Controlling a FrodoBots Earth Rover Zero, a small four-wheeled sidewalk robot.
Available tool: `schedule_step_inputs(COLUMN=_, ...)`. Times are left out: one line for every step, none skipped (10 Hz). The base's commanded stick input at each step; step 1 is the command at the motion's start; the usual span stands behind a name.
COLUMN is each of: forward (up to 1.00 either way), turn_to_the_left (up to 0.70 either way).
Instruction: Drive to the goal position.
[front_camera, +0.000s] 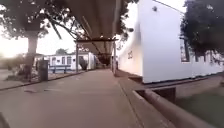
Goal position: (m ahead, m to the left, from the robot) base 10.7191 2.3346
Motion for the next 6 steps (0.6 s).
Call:
schedule_step_inputs(forward=0.7, turn_to_the_left=0.0)
schedule_step_inputs(forward=0.7, turn_to_the_left=0.0)
schedule_step_inputs(forward=0.7, turn_to_the_left=0.0)
schedule_step_inputs(forward=0.7, turn_to_the_left=0.0)
schedule_step_inputs(forward=0.7, turn_to_the_left=0.0)
schedule_step_inputs(forward=0.7, turn_to_the_left=0.0)
